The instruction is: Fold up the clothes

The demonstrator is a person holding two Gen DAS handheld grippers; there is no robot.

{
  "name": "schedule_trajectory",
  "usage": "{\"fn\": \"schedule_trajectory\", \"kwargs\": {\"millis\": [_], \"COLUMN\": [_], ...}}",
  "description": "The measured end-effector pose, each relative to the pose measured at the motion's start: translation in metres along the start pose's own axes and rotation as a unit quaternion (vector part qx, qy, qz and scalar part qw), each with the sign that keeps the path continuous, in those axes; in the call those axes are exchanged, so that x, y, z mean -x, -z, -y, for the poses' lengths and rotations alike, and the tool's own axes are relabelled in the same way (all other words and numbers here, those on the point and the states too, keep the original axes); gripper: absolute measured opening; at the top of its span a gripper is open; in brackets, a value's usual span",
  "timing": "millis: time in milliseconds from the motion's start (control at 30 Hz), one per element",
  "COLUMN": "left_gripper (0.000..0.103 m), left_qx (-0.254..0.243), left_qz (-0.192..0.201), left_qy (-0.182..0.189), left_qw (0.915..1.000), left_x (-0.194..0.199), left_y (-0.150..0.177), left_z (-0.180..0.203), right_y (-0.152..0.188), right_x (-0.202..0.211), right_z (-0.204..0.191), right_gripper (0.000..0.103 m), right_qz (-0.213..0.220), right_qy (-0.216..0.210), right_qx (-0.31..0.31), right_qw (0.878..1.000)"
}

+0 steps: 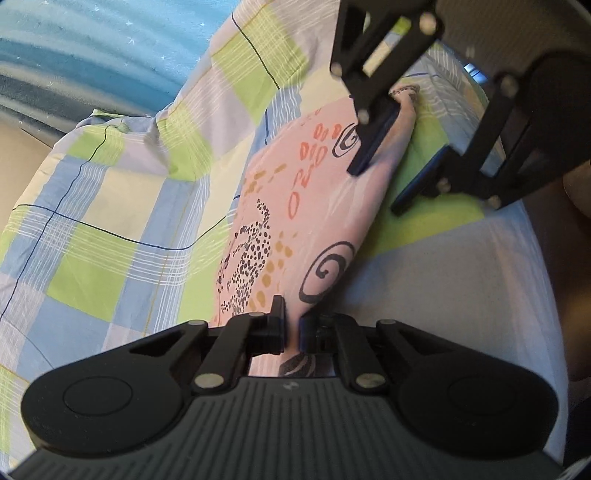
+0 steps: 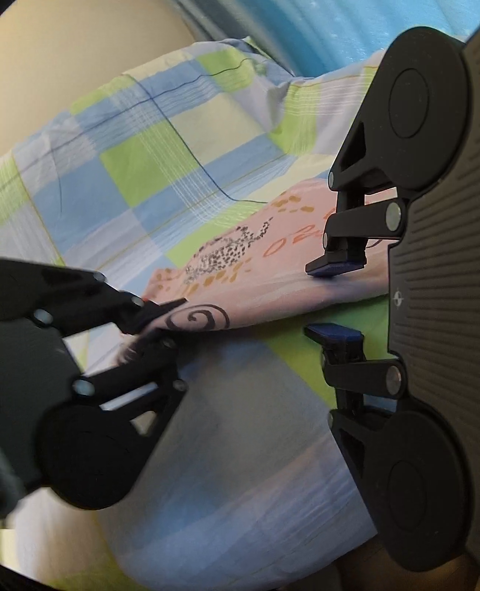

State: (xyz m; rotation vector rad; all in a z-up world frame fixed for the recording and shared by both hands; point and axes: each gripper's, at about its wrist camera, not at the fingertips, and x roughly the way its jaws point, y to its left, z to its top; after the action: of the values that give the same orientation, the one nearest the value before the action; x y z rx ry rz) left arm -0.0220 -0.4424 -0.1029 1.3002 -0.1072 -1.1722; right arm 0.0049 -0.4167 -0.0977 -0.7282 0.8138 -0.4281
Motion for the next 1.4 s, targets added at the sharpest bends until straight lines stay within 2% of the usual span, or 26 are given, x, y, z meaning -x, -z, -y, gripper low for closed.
{"fn": "schedule_trajectory", "kwargs": {"millis": [133, 267, 300, 333, 400, 433, 567, 633, 767, 1000, 1400], "left_gripper": [0.007, 0.010, 0.014, 0.023, 0.031, 0.031, 0.027, 0.008, 0.006, 0.006, 0.006], "left_qx": [-0.009, -0.024, -0.030, -0.038, -0.060, -0.064, -0.052, -0.049, -0.052, -0.078, -0.085], "left_qz": [-0.003, -0.009, -0.012, -0.017, -0.022, -0.025, -0.034, -0.046, -0.051, -0.024, 0.065], "left_qy": [0.001, -0.001, -0.004, -0.010, -0.033, -0.037, -0.035, -0.023, -0.025, -0.064, -0.080], "left_qw": [1.0000, 0.9997, 0.9995, 0.9991, 0.9974, 0.9970, 0.9975, 0.9975, 0.9971, 0.9947, 0.9910], "left_x": [-0.002, -0.005, -0.007, -0.009, -0.012, -0.013, -0.018, -0.023, -0.021, -0.006, 0.056], "left_y": [0.001, 0.000, 0.000, 0.000, 0.002, 0.003, 0.005, 0.004, 0.003, -0.004, -0.068], "left_z": [0.001, 0.007, 0.008, 0.011, 0.015, 0.016, 0.012, 0.011, 0.011, -0.001, -0.031], "right_y": [0.007, 0.014, 0.014, 0.014, 0.015, 0.015, 0.015, 0.014, 0.014, 0.006, 0.018], "right_x": [-0.015, -0.020, -0.020, -0.021, -0.024, -0.025, -0.024, -0.023, -0.020, 0.003, 0.094], "right_z": [0.003, 0.006, 0.004, 0.004, 0.006, 0.007, 0.007, 0.008, 0.010, 0.030, 0.075], "right_gripper": [0.027, 0.026, 0.025, 0.022, 0.021, 0.020, 0.017, 0.012, 0.010, 0.008, 0.008], "right_qz": [-0.029, -0.056, -0.057, -0.057, -0.058, -0.059, -0.062, -0.062, -0.057, -0.052, -0.081], "right_qy": [0.052, 0.076, 0.076, 0.074, 0.069, 0.067, 0.058, 0.057, 0.065, 0.092, 0.154], "right_qx": [0.029, 0.028, 0.033, 0.036, 0.036, 0.035, 0.029, 0.024, 0.020, 0.029, 0.037], "right_qw": [0.998, 0.995, 0.995, 0.995, 0.995, 0.995, 0.996, 0.996, 0.996, 0.994, 0.984]}}
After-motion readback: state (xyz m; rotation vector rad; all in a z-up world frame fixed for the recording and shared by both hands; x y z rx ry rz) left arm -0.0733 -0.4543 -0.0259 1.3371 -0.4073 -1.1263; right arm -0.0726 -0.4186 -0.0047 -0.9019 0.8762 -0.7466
